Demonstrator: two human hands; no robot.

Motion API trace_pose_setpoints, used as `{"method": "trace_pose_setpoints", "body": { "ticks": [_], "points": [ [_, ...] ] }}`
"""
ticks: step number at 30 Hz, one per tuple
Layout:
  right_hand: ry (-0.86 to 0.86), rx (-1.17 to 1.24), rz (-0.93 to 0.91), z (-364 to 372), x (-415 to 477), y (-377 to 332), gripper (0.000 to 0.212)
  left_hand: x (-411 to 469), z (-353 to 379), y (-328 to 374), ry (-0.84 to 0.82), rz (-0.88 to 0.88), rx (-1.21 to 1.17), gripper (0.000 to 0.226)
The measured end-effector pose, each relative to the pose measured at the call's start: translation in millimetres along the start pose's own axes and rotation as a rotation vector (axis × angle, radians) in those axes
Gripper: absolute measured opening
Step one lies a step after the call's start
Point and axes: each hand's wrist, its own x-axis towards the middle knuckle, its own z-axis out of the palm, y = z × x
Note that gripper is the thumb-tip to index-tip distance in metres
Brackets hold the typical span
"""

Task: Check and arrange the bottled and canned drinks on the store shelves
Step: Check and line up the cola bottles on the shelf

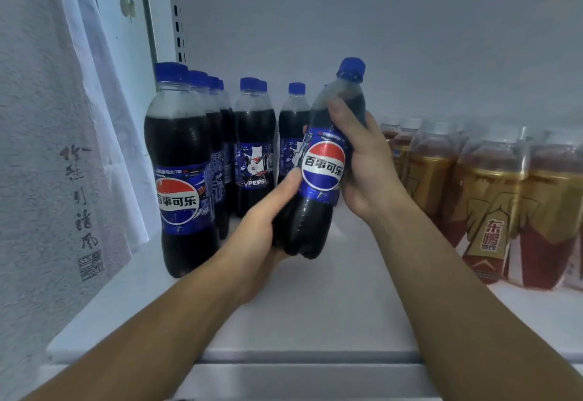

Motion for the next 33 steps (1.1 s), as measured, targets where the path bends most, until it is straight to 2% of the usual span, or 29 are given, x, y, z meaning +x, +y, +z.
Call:
{"method": "trace_pose_setpoints", "body": {
  "ticks": [3,5,7,12,14,16,18,21,23,26,28,30,33],
  "points": [
    [-0.020,-0.031,0.036,2.1,-1.3,2.3,0.070,-1.5,-2.8,2.8,0.046,-0.037,-0.019,0.050],
    [-0.056,0.028,0.113,3.2,-1.9,2.3,0.067,-2.8,-6.7,6.8,-0.014,-0.110,-0.083,0.057],
    [-0.052,0.041,0.107,1.3,-0.9,2.6,0.069,-4.3,-6.2,8.7,-0.050,-0.142,-0.098,0.060],
    [-0.036,-0.097,-0.061,0.0,1.4,5.1,0.059,-2.3,0.5,0.7,0.078,0.027,0.053,0.057],
    [-0.059,-0.039,-0.009,1.1,0.9,6.3,0.060,-2.1,-2.8,0.6,0.071,0.011,0.046,0.056],
    [-0.077,0.040,0.052,2.7,-0.8,4.2,0.059,-3.7,-4.3,5.9,-0.016,-0.069,-0.041,0.055],
    [-0.066,0.065,0.035,3.0,-1.3,2.6,0.057,-5.6,-3.5,8.3,-0.059,-0.095,-0.067,0.056],
    [-0.035,-0.024,-0.075,3.0,0.1,3.2,0.054,-3.0,0.4,1.8,0.028,0.028,0.065,0.055],
    [-0.029,-0.085,-0.077,2.9,-0.5,4.9,0.060,-3.6,1.2,-1.9,0.078,0.062,0.147,0.056],
    [-0.091,-0.070,0.062,2.2,-2.5,5.5,0.065,-6.8,0.4,3.2,0.052,-0.031,0.015,0.051],
    [-0.095,-0.059,0.106,1.0,-2.8,5.2,0.049,-10.0,1.1,9.4,-0.001,-0.097,-0.111,0.056],
    [-0.051,-0.115,0.047,-0.1,-2.7,5.0,0.042,-7.1,0.2,6.9,0.024,-0.063,-0.092,0.061],
    [-0.012,-0.196,-0.101,2.2,-3.0,3.0,0.050,-3.1,-0.4,4.6,0.137,0.030,-0.007,0.066]
  ]
}}
